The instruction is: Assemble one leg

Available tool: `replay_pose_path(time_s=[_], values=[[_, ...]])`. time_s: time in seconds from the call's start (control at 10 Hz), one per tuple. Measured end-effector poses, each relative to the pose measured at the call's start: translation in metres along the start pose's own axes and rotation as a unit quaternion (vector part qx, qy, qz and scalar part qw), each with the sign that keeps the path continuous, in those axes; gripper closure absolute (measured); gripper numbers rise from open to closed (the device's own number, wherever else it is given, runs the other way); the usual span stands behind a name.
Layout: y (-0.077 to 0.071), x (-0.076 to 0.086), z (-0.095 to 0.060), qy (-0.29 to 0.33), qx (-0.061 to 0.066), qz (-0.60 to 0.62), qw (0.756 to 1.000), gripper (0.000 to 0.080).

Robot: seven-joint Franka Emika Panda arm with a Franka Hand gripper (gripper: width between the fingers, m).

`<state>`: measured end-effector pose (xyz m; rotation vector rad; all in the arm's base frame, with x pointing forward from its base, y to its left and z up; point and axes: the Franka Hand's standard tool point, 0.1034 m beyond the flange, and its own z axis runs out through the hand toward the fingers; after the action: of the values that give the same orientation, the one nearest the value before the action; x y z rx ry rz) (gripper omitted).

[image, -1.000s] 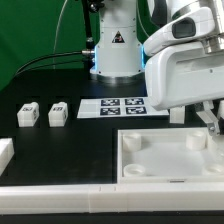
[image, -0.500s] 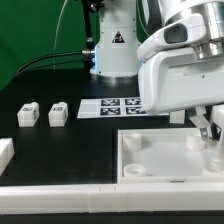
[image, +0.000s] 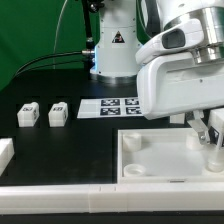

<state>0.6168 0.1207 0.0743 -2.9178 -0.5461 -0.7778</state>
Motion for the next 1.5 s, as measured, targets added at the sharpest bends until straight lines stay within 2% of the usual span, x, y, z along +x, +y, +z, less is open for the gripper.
replay_pose_path(time_s=[0.4, 0.6, 1.1, 1.3, 1.4, 1.5], values=[[0.001, -0.003, 0.004, 0.012, -0.005, 0.002, 1.000, 0.0512], [0.002, -0.010, 0.010, 0.007, -0.004, 0.004, 1.000, 0.0512], [0.005, -0.009, 0.012, 0.043, -0.017, 0.006, 0.999, 0.0512], [0.003, -0.008, 0.012, 0.041, -0.016, 0.005, 0.999, 0.0512], [0.003, -0.007, 0.011, 0.035, -0.014, 0.005, 0.999, 0.0460], [0.002, -0.006, 0.011, 0.036, -0.014, 0.004, 0.999, 0.0460]])
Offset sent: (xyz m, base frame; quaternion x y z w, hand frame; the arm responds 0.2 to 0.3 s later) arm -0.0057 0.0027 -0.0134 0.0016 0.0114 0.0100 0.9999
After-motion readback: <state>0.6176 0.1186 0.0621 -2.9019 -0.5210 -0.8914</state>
